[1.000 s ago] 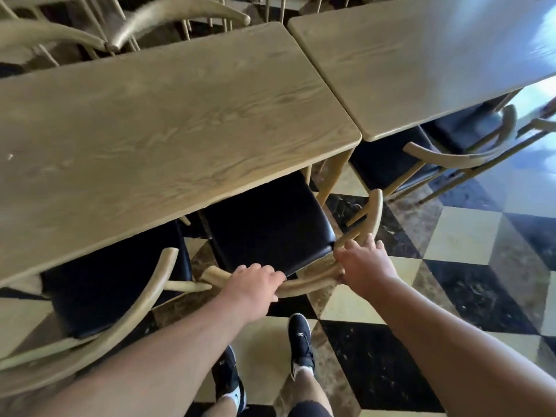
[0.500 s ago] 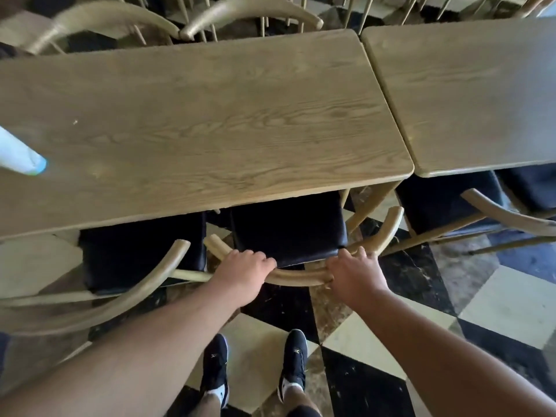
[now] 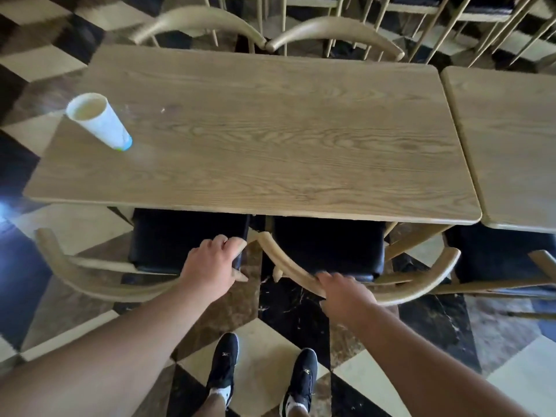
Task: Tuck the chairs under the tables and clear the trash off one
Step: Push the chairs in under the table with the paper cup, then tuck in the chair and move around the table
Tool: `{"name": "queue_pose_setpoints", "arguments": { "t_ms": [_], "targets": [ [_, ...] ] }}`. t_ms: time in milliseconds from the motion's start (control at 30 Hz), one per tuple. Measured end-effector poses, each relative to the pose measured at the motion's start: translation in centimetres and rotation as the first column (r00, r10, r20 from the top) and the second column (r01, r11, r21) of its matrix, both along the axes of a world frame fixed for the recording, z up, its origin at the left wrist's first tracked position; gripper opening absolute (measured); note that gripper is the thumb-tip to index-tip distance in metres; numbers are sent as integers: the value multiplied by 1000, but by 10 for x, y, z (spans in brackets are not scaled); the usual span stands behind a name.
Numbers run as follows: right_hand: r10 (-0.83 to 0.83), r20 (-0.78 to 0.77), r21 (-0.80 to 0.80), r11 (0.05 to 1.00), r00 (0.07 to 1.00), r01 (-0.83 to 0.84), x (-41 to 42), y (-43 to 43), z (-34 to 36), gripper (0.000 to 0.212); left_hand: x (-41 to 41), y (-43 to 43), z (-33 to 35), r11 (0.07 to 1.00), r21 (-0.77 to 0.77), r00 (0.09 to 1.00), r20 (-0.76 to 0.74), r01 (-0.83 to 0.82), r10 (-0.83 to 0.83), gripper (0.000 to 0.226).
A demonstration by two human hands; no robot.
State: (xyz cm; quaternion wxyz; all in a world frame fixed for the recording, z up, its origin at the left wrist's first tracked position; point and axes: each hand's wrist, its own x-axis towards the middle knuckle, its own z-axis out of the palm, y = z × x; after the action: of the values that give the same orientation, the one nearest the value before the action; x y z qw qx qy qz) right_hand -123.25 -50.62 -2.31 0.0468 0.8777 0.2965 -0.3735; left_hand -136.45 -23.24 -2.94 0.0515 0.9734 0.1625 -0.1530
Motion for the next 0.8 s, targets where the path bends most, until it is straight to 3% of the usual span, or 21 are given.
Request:
{"name": "queue_pose_setpoints", "arguments": {
  "t_ms": [67,200,467,800],
  "targets": [
    [-71,-58,63,995,996,74,-5,30,-3,62,-18,21,-5,998,-16,995,-75,-61,60,74],
    [-145,-48,50,988,988,148,-12,59,-11,69,-34,36,-14,982,-87,951,-278,-169,139,65],
    [-142,-23,25,989,990,143,-23,69,-9,61,-32,35,-18,981,-93,945,-299,-169,135,68],
    [-166,6,35,986,986,165,-47,75,14,60,-38,52,6,973,-214,961,-277,-90,28,78]
  ]
}}
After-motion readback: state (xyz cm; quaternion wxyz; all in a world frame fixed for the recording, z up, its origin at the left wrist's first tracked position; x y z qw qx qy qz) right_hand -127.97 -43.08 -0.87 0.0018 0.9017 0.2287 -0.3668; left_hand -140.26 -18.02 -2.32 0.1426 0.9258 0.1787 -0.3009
